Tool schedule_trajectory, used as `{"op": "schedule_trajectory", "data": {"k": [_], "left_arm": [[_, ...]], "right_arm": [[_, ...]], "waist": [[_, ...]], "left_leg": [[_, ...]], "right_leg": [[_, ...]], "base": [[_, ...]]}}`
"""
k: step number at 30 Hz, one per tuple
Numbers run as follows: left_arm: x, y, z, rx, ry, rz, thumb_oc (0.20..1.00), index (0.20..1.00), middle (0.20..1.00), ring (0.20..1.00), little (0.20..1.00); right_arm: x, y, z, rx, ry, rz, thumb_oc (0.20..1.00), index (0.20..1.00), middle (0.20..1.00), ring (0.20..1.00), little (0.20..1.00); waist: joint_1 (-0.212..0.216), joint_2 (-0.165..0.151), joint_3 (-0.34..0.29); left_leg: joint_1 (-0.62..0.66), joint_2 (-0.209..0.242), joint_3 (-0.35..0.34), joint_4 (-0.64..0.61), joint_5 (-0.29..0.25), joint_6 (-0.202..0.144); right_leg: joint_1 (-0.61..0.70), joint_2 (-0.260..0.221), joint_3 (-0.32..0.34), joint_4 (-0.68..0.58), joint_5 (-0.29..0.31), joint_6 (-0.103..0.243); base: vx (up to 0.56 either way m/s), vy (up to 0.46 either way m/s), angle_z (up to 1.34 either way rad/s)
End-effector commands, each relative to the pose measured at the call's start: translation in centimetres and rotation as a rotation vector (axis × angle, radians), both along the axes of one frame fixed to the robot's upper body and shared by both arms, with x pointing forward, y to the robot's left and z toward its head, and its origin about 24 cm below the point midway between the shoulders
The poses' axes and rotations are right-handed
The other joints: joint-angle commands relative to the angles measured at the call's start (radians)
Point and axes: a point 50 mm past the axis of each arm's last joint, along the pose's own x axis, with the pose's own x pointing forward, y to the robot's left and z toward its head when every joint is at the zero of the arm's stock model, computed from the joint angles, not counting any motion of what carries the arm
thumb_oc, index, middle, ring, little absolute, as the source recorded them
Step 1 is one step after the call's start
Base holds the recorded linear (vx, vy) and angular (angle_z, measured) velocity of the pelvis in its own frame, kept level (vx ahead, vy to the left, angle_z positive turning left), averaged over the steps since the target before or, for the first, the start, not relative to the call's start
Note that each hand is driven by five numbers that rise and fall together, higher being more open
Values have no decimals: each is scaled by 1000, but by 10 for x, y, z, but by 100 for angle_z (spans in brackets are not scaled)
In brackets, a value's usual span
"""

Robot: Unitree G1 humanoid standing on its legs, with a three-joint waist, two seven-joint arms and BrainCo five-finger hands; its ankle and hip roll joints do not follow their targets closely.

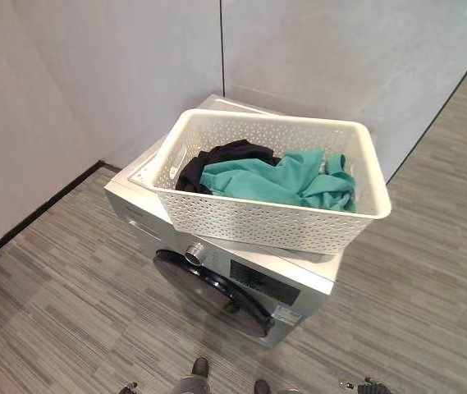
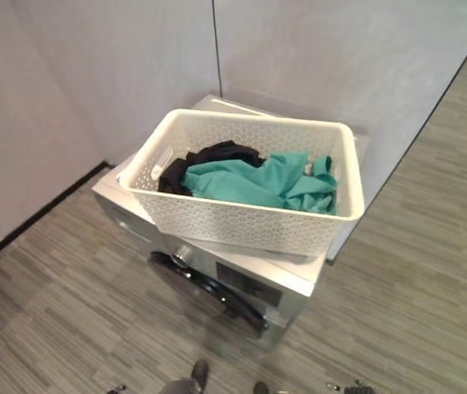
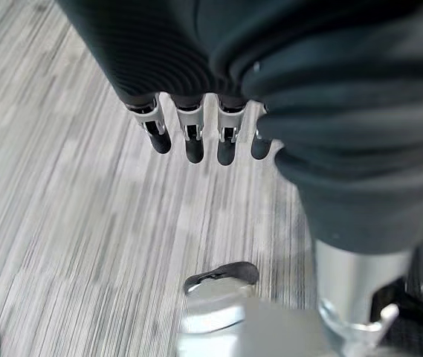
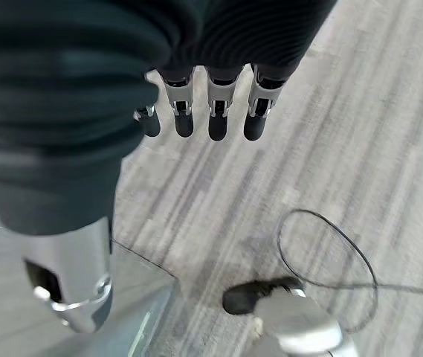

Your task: Grab the laundry basket,head to the washer,open it,put in the laundry and shut it.

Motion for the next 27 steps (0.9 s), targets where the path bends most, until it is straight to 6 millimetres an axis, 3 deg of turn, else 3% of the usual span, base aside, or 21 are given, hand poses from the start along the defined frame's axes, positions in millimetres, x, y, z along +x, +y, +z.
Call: {"op": "schedule_trajectory", "data": {"k": [1, 4, 5, 6, 8, 10, 12, 14, 16, 18, 20, 22, 27], "left_arm": [[0, 9, 3, 37, -18, 13, 1000, 1000, 1000, 1000, 1000], [11, 5, 5, 38, -43, -35, 1000, 1000, 1000, 1000, 1000], [20, 4, 7, 46, -70, -70, 1000, 1000, 1000, 1000, 1000], [20, 4, 7, 46, -70, -70, 1000, 1000, 1000, 1000, 1000], [29, 5, 11, 56, -101, -88, 1000, 1000, 1000, 1000, 1000], [40, 10, 17, 86, -138, -117, 1000, 1000, 1000, 1000, 1000], [43, 12, 19, 101, -149, -123, 1000, 1000, 1000, 1000, 1000], [47, 16, 22, 126, -171, -134, 1000, 1000, 1000, 1000, 1000], [46, 22, 23, 140, -170, -113, 1000, 1000, 1000, 1000, 1000], [46, 25, 24, 141, -170, -94, 1000, 1000, 1000, 1000, 1000], [46, 29, 26, 146, -170, -87, 1000, 1000, 1000, 1000, 1000], [32, 31, 21, 142, -124, -89, 1000, 1000, 1000, 1000, 1000], [21, 29, 17, 125, -85, -89, 1000, 1000, 1000, 1000, 1000]], "right_arm": [[-19, -18, 4, -46, 33, -38, 1000, 1000, 1000, 1000, 1000], [-25, -19, 3, -51, 52, -54, 1000, 1000, 1000, 1000, 1000], [-27, -19, 3, -52, 58, -62, 1000, 1000, 1000, 1000, 1000], [-27, -19, 3, -52, 58, -62, 1000, 1000, 1000, 1000, 1000], [-22, -21, 4, -60, 45, -63, 1000, 1000, 1000, 1000, 1000], [-6, -21, 7, -76, 0, -41, 1000, 1000, 1000, 1000, 1000], [-1, -21, 8, -80, -14, -34, 1000, 1000, 1000, 1000, 1000], [20, -18, 12, -93, -58, 19, 1000, 1000, 1000, 1000, 1000], [39, -10, 14, -96, -94, 87, 1000, 1000, 1000, 1000, 1000], [53, -2, 15, -89, -117, 135, 1000, 1000, 1000, 1000, 1000], [51, -2, 15, -86, -116, 140, 1000, 1000, 1000, 1000, 1000], [47, -1, 13, -82, -112, 141, 1000, 1000, 1000, 1000, 1000], [33, -2, 10, -76, -87, 129, 1000, 1000, 1000, 1000, 1000]], "waist": [[-12, -3, -44], [-21, 1, -48], [-25, -3, -53], [-25, -4, -53], [-26, -10, -54], [-16, -17, -52], [-12, -18, -54], [16, -19, -41], [44, -29, -37], [52, -34, -35], [60, -36, -40], [91, -41, -82], [110, -58, -109]], "left_leg": [[-21, -32, -25, 73, 20, 15], [-15, -50, 12, 106, -14, 18], [-25, -70, 57, 148, -56, 31], [-27, -70, 58, 151, -58, 32], [-62, -97, 94, 227, -109, 56], [-99, -118, 125, 258, -144, 83], [-117, -125, 128, 272, -154, 89], [-128, -132, 133, 287, -179, 96], [-127, -130, 142, 266, -173, 96], [-106, -146, 146, 228, -157, 109], [-90, -167, 145, 192, -134, 124], [-68, -181, 158, 116, -100, 138], [-72, -196, 168, 102, -88, 142]], "right_leg": [[52, -7, -38, 19, -80, 99], [81, -70, -29, -1, -67, 128], [77, -121, -31, -8, -49, 154], [77, -121, -30, -9, -49, 155], [51, -178, -18, -10, -17, 185], [-4, -245, -5, -27, 55, 222], [-25, -265, -6, -38, 84, 225], [-78, -290, -41, -58, 145, 224], [-125, -278, -122, -69, 166, 221], [-138, -223, -138, -47, 139, 220], [-104, -166, -105, 0, 91, 208], [-19, -94, -123, 48, -7, 177], [36, -42, -111, 62, -64, 156]], "base": [[73, 308, -14], [79, 418, -45], [41, 384, -48], [10, 436, -32], [-59, 392, -20], [-119, 402, -22], [-90, 188, -29], [-161, 226, -25], [-136, 192, -54], [-62, 228, -102], [-48, 235, -37], [-33, 179, 16], [-22, 24, 4]]}}
